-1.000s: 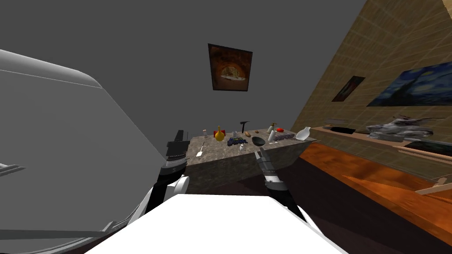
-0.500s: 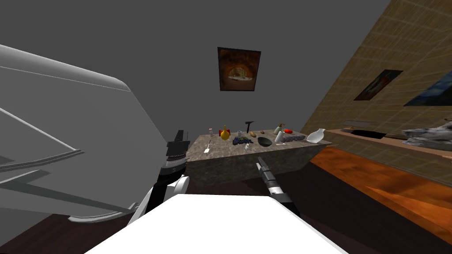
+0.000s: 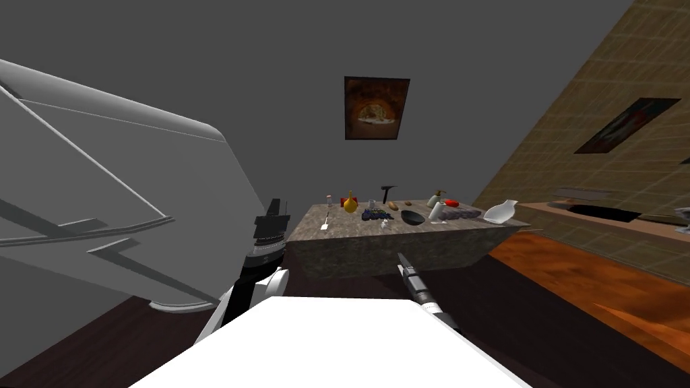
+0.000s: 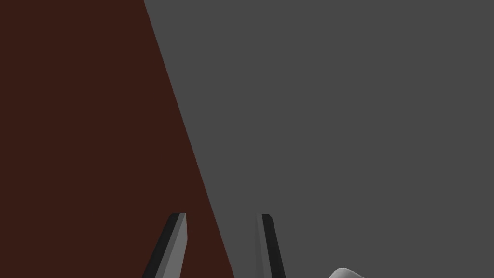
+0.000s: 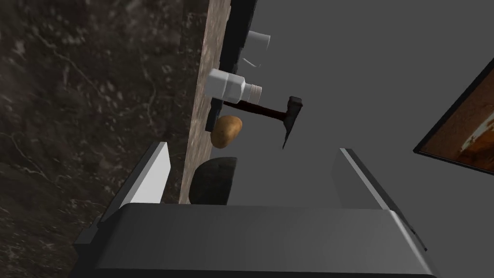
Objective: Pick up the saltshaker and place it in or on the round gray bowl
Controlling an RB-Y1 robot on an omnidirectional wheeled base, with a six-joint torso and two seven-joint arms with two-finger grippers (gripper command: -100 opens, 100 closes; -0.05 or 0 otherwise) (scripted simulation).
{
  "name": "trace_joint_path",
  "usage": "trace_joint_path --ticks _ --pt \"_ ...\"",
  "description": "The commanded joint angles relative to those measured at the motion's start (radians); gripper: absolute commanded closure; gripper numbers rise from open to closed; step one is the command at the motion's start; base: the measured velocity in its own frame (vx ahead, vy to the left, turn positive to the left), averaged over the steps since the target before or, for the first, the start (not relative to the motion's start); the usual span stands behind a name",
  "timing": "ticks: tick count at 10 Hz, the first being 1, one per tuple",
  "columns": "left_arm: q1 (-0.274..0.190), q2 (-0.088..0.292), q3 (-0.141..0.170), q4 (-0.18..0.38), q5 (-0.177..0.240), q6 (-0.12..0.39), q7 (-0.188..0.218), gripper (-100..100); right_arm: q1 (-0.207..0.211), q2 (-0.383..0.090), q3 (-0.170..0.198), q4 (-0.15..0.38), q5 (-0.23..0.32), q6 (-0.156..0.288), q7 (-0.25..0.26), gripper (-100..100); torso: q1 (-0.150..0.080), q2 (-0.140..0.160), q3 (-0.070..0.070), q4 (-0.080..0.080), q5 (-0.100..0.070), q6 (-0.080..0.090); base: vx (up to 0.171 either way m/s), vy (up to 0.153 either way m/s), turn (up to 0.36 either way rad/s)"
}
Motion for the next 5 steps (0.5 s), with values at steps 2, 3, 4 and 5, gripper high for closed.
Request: trace_joint_path --ticks 2,3,4,5 --pt "0.0 0.0 0.0 0.0 0.0 0.0 0.0 0 0.035 -0.024 -0.003 0.075 0.029 0.033 -0.016 -100 0.0 0.0 0.0 0.0 0.0 0.001 -0.037 0.087 0.164" --pt "0.0 0.0 0.0 0.0 0.0 0.0 0.0 0 0.035 -0.024 -0.003 0.094 0.029 0.033 -0.016 -100 0.003 0.001 0.0 0.0 0.001 0.0 -0.035 0.093 0.095" --pt "0.0 0.0 0.0 0.0 0.0 0.0 0.0 0 0.058 -0.048 -0.01 0.135 0.045 0.055 -0.03 -100 0.002 0.001 0.0 0.0 0.001 0.001 -0.03 0.113 0.253" --pt "0.0 0.0 0.0 0.0 0.0 0.0 0.0 0 0.058 -0.048 -0.01 0.148 0.045 0.055 -0.03 -100 0.003 0.0 0.0 0.0 0.001 0.0 -0.017 0.083 0.091"
